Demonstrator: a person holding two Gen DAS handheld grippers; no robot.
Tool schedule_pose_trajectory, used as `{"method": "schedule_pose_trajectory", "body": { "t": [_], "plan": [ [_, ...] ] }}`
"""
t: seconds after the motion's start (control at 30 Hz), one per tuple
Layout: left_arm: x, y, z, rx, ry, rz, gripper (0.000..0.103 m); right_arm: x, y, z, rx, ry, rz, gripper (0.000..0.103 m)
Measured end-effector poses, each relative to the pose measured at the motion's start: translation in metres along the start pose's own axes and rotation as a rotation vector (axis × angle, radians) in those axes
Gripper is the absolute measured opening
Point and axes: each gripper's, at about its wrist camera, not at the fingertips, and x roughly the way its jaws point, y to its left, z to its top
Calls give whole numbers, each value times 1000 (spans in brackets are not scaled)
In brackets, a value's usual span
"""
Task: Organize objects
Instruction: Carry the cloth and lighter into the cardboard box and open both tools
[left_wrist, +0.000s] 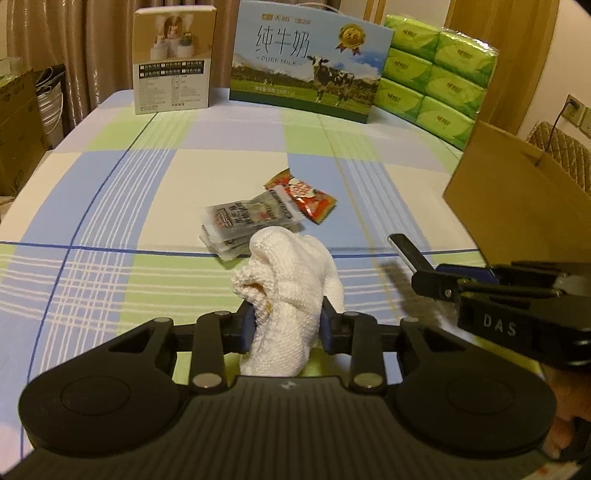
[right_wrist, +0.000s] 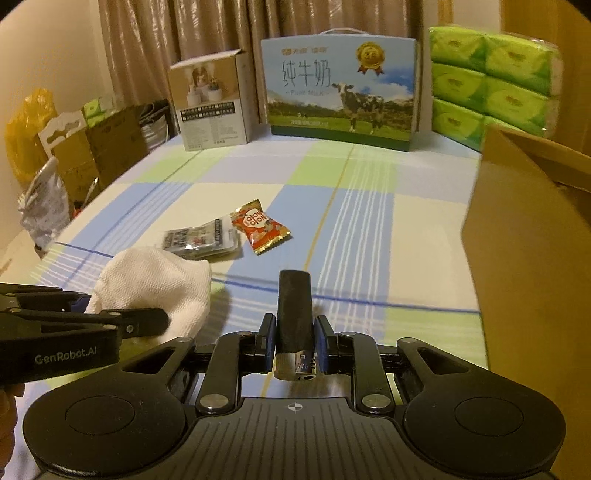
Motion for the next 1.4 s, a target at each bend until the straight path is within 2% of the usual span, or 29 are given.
{"method": "schedule_pose_trajectory", "body": {
  "t": [0.5,0.83,1.07,1.4],
  "plan": [
    [-127,-57,-21,-30,-51,4,28,-137,8,-15,66,-59,-5,19],
    [-194,-108,-37,29,-86,-23,28,-236,-2,-26,79,-146,-52,19],
    [-218,-143,-46,87,-94,-61,28,-282,-29,-39,119,-171,-120,19],
    [-225,-190,-47,159,-97,-120,28,-320,-69,-56,186,-199,-194,19]
  ]
}}
